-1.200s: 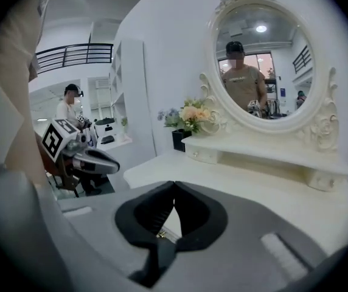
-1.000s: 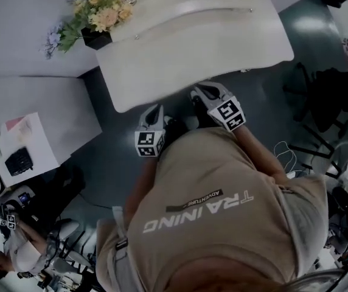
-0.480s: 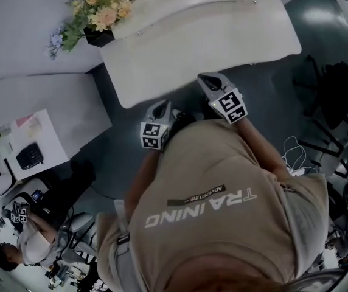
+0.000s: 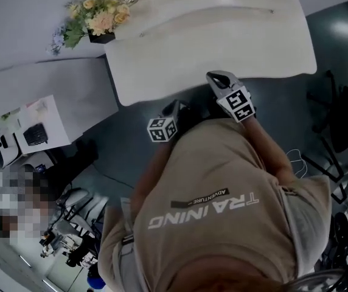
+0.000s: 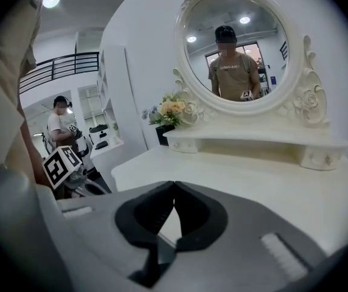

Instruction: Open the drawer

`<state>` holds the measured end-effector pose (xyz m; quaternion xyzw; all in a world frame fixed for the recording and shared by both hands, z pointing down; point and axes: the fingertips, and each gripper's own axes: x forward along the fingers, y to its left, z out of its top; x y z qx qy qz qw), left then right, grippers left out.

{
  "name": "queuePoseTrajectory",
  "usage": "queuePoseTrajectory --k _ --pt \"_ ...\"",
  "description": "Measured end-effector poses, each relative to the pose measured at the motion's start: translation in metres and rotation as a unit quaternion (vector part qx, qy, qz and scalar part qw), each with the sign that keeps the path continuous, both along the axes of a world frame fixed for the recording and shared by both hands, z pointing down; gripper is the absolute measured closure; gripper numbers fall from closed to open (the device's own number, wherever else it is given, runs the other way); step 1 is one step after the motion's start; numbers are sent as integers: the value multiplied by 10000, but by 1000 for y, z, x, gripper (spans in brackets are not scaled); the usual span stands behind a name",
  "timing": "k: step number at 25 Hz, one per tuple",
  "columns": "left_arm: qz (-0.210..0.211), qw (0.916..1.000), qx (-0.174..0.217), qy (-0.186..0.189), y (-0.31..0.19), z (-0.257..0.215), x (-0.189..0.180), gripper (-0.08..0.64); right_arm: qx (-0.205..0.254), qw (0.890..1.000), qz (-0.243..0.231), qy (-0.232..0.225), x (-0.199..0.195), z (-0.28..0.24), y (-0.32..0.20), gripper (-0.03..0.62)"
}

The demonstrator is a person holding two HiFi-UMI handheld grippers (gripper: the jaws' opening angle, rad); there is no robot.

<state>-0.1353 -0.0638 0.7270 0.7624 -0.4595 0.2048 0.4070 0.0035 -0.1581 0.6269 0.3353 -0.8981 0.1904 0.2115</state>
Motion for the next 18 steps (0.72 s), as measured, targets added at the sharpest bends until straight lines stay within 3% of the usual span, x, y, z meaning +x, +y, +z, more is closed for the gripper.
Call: queuePoseTrajectory --k 3,6,8,11,13,18 --pt "45 9990 -436 -118 2 23 7 551 -31 10000 43 -67 14 1 -10 589" --pt "-133 9957 -915 69 8 42 11 549 -87 9999 87 -23 21 -1 -10 589" --pt "-203 9951 -948 165 0 47 12 548 -68 9999 113 24 22 -5 -12 589" --pt "-60 9967 -812 -42 -10 55 8 535 -23 9999 73 104 20 -11 -8 589" --pt "-105 9953 -949 -147 -4 68 3 449 -60 9998 2 179 19 -8 1 589" --pt "-527 9914 -1184 203 -18 98 8 442 -111 9995 -51 293 19 -6 -2 589"
